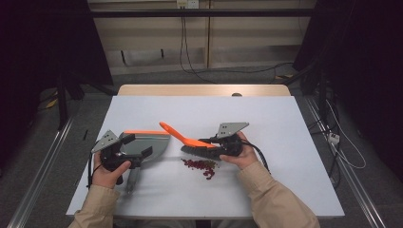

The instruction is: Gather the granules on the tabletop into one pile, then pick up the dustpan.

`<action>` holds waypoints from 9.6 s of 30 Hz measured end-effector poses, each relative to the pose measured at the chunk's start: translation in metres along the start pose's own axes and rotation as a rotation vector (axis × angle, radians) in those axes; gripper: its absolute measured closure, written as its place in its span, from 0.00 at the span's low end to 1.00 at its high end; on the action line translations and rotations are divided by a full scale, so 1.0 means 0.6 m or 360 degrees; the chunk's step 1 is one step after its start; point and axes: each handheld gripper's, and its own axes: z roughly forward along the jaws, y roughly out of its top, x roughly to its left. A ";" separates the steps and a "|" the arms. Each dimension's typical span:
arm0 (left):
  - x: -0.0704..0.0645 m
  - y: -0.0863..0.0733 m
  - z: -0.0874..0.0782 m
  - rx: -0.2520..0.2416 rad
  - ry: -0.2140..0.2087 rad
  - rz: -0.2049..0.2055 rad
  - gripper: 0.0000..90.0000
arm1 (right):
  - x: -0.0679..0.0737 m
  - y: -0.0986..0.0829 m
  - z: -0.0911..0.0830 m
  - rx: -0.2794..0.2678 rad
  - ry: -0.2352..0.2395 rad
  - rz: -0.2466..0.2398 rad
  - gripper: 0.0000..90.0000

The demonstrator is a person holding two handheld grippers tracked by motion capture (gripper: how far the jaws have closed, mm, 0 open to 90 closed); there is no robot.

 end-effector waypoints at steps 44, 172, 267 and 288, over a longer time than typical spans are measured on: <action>0.000 0.001 -0.003 -0.0007 -0.0003 0.0001 0.05 | 0.035 -0.012 0.015 -0.0027 0.0240 0.0279 0.79; -0.008 0.003 -0.015 -0.0011 0.0012 0.0045 0.05 | 0.033 -0.028 0.007 -0.0135 -0.0466 0.1121 0.79; 0.009 -0.072 -0.081 0.0524 0.0292 0.0125 0.17 | 0.055 -0.044 -0.122 -0.0168 -0.1004 0.0602 0.79; 0.024 -0.059 -0.026 0.0708 0.0262 0.0239 0.58 | 0.052 -0.046 -0.121 -0.0166 -0.0990 0.0615 0.79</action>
